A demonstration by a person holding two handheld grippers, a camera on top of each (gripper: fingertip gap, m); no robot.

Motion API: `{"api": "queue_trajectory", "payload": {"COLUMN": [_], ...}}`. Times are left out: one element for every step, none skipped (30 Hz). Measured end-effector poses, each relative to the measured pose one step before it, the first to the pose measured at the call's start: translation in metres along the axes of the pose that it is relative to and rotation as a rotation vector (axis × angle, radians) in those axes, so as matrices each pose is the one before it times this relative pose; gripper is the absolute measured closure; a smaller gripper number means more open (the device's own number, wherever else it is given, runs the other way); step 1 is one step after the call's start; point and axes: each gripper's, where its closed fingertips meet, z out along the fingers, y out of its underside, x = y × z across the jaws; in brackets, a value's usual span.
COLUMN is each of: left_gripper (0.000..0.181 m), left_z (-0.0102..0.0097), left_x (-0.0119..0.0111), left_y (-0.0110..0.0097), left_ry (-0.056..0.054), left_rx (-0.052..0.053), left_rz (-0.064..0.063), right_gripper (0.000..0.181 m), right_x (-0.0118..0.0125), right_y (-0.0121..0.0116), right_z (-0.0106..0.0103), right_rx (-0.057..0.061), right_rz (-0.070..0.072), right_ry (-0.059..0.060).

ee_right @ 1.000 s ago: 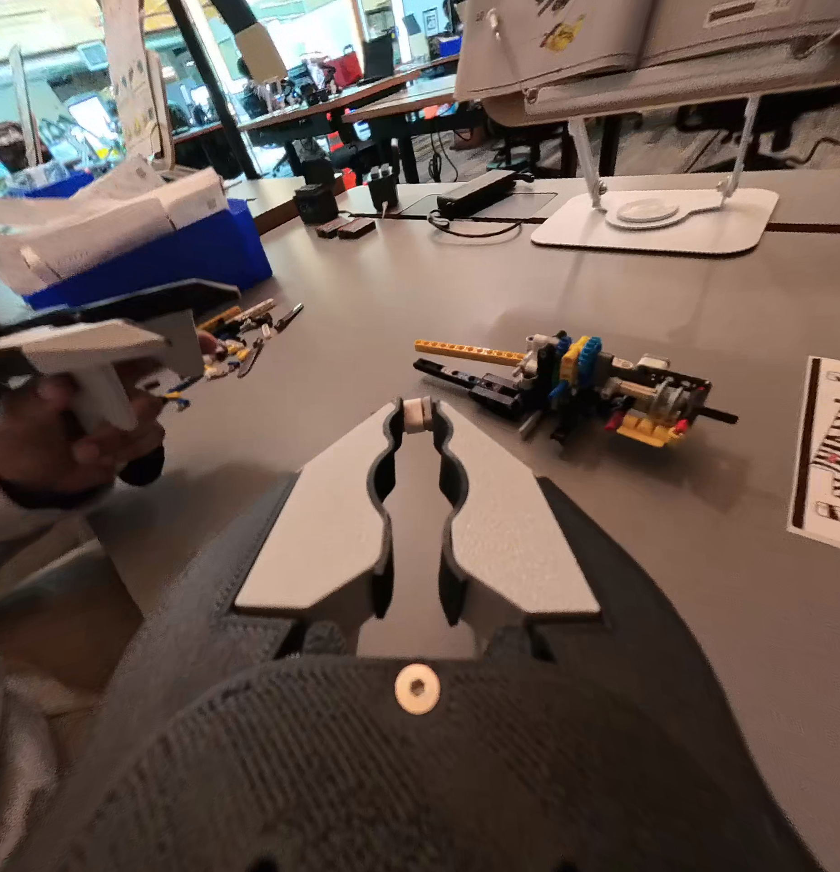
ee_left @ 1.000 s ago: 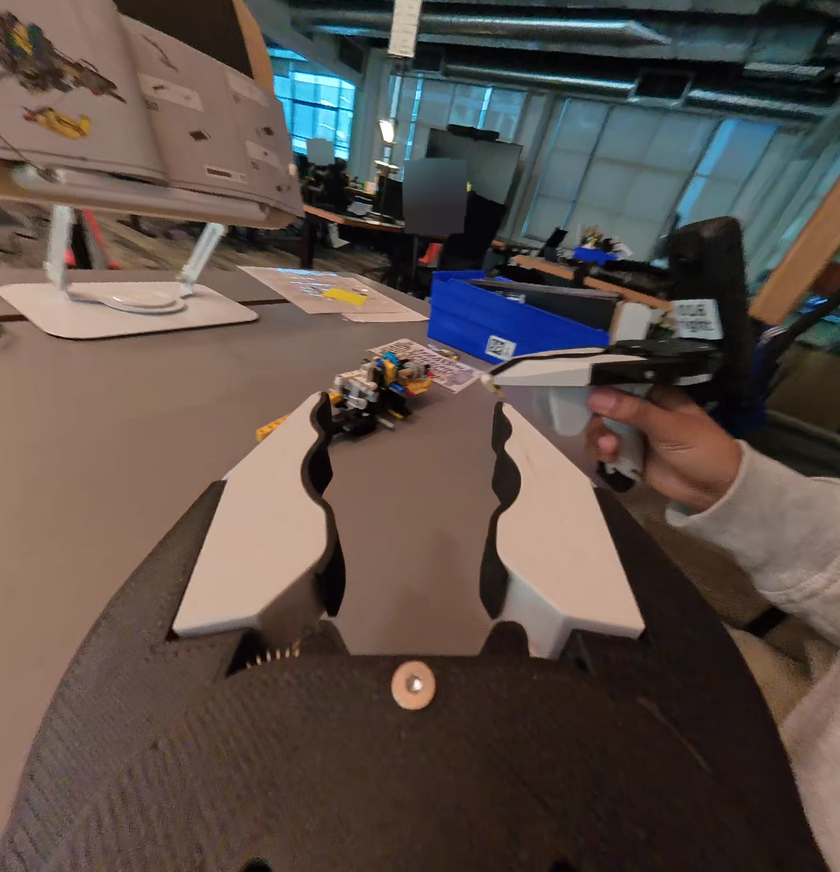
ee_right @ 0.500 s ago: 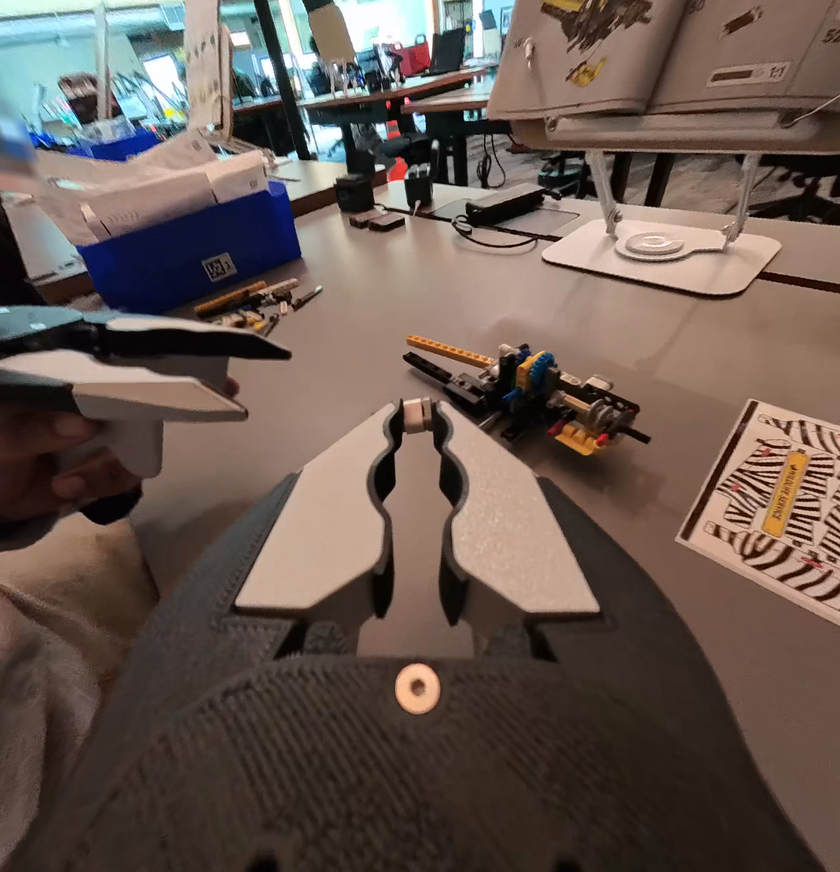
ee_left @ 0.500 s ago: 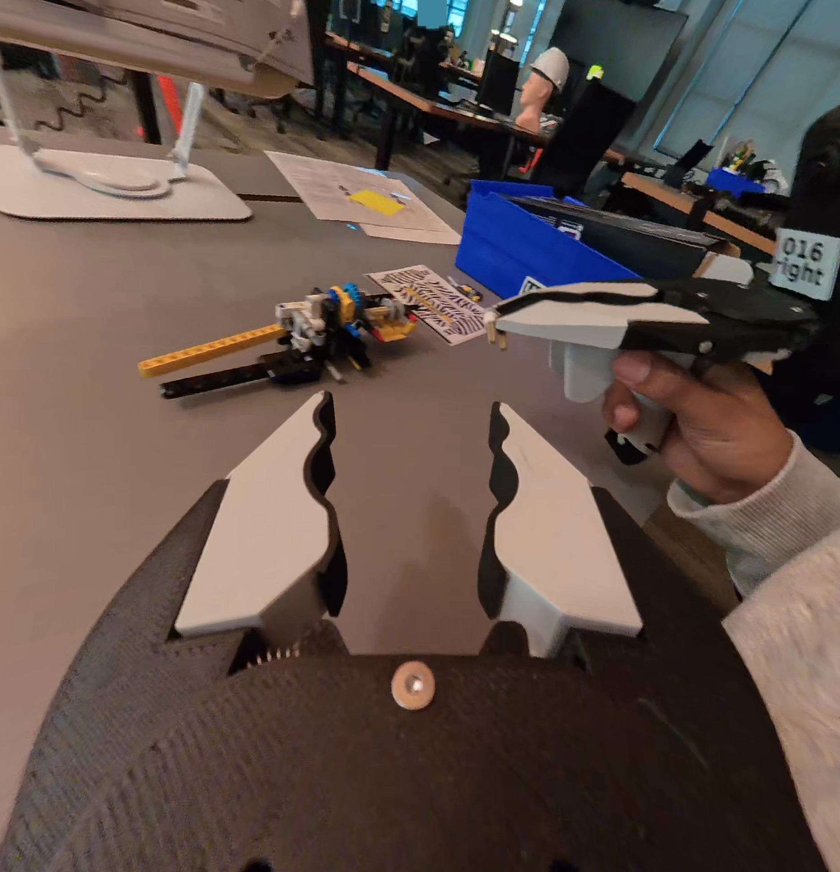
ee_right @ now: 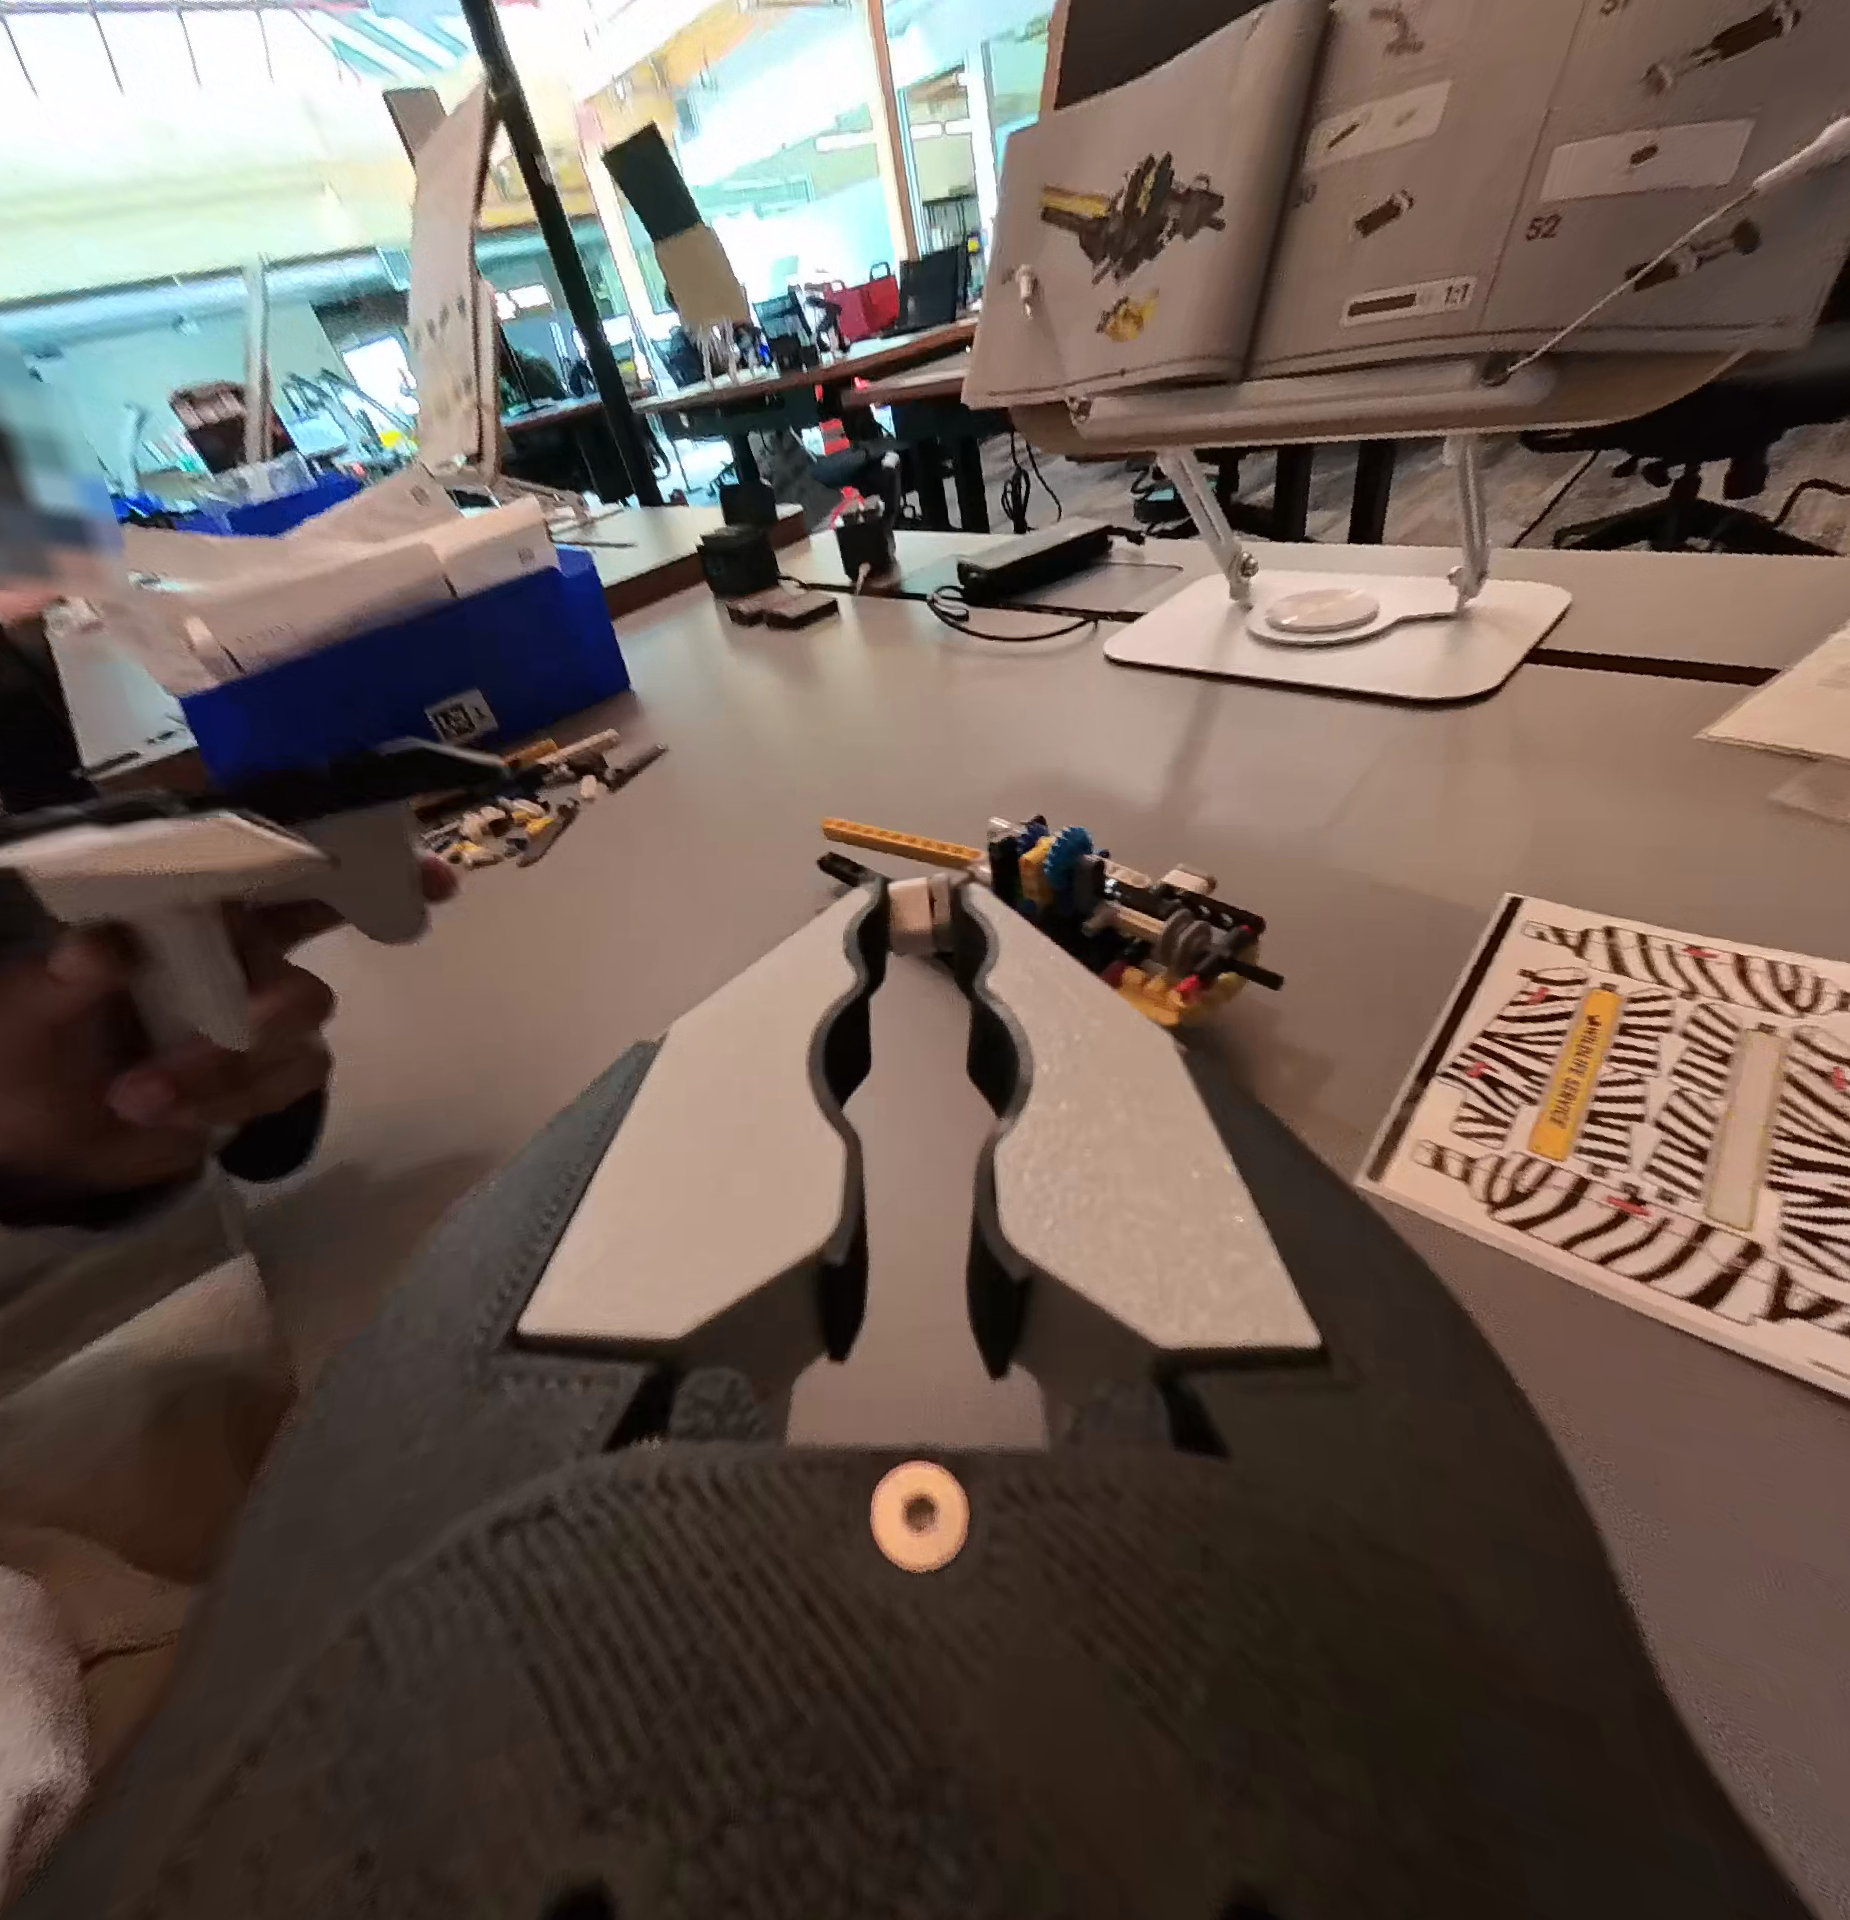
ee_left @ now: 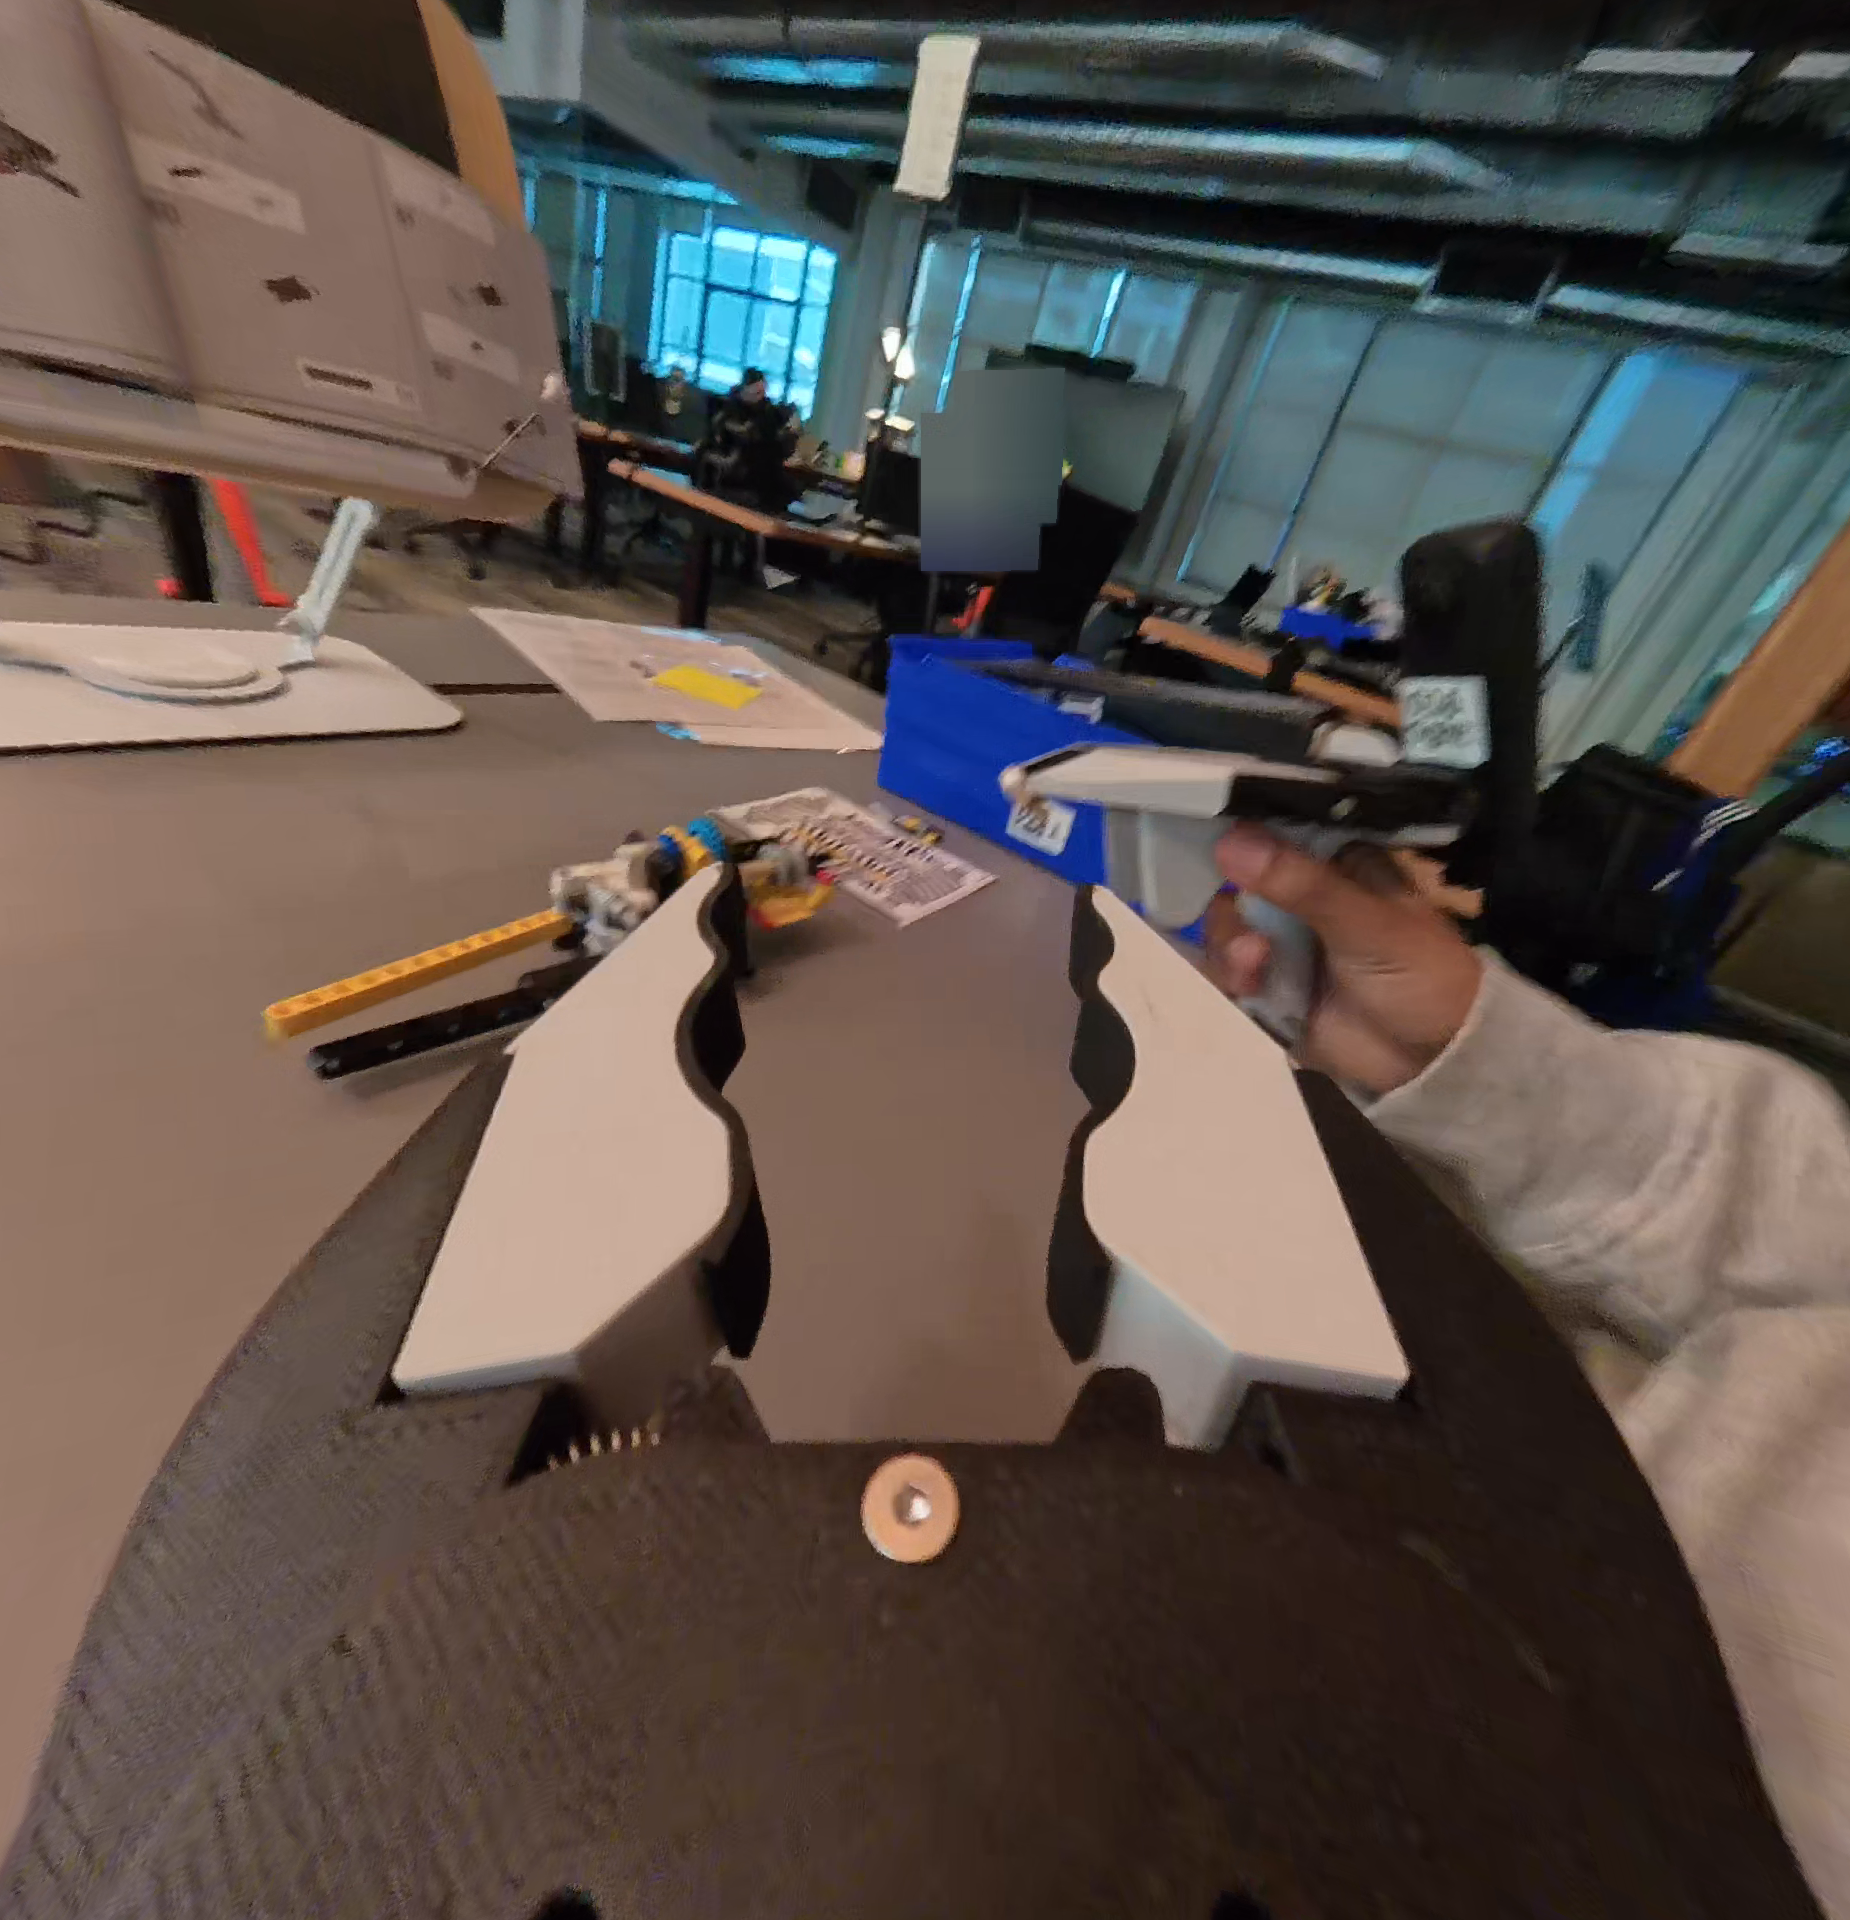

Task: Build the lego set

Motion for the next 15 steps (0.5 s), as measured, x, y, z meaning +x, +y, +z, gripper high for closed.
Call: {"api": "queue_trajectory", "payload": {"left_gripper": [0.121,0.121,0.120,0.120,0.120,0.120,0.120,0.120,0.120,0.121,0.120,0.120,0.120,0.121,0.121], "left_z": [0.00084,0.00177,0.00217,0.00138,0.00005,-0.00168,-0.00279,-0.00379,-0.00439,-0.00395,-0.00218,-0.00114,-0.00062,-0.00023,-0.00022], "left_x": [-0.00601,-0.00404,-0.00287,-0.00233,-0.00149,0.00016,0.00145,0.00139,0.00070,0.00011,0.00075,0.00219,-0.00017,-0.00376,-0.00511], "left_y": [0.00891,0.00835,0.00611,0.00282,-0.00095,-0.00452,-0.00627,-0.00504,-0.00213,-0.00149,-0.00216,0.00080,0.00270,0.00394,0.00445], "left_ry": [-0.0260,-0.0079,0.0026,0.0033,0.0025,0.0046,0.0059,0.0024,-0.0006,-0.0003,0.0101,0.0247,0.0146,-0.0042,-0.0091], "left_rx": [-0.0261,-0.0243,-0.0187,-0.0107,0.0010,0.0137,0.0219,0.0186,0.0106,0.0133,0.0124,-0.0064,-0.0045,0.0019,0.0006], "left_rz": [0.0186,0.0053,-0.0041,-0.0095,-0.0165,-0.0237,-0.0253,-0.0238,-0.0241,-0.0258,-0.0286,-0.0266,-0.0207,-0.0187,-0.0268], "right_gripper": [0.171,0.171,0.170,0.170,0.170,0.170,0.170,0.170,0.170,0.170,0.171,0.171,0.171,0.171,0.171], "right_x": [-0.00335,-0.00335,-0.00358,-0.00300,-0.00229,-0.00203,-0.00145,0.00121,0.00339,0.00252,0.00088,0.00044,-0.00104,-0.00357,-0.00296], "right_y": [-0.00064,0.00170,0.00397,0.00540,0.00590,0.00531,0.00430,0.00450,0.00432,0.00339,0.00124,-0.00311,-0.00665,-0.00424,0.00213], "right_z": [0.00109,0.00209,0.00278,0.00336,0.00393,0.00408,0.00375,0.00315,0.00276,0.00295,0.00352,0.00498,0.00743,0.00907,0.00915], "right_rx": [0.0087,-0.0010,-0.0086,-0.0145,-0.0237,-0.0304,-0.0305,-0.0322,-0.0307,-0.0228,-0.0100,0.0164,0.0367,0.0202,-0.0176], "right_rz": [0.0112,0.0050,-0.0034,-0.0164,-0.0262,-0.0304,-0.0371,-0.0451,-0.0456,-0.0364,-0.0167,0.0111,0.0348,0.0286,-0.0049], "right_ry": [-0.0094,-0.0125,-0.0151,-0.0135,-0.0096,-0.0101,-0.0081,0.0079,0.0230,0.0171,0.0059,-0.0003,-0.0150,-0.0325,-0.0230]}}
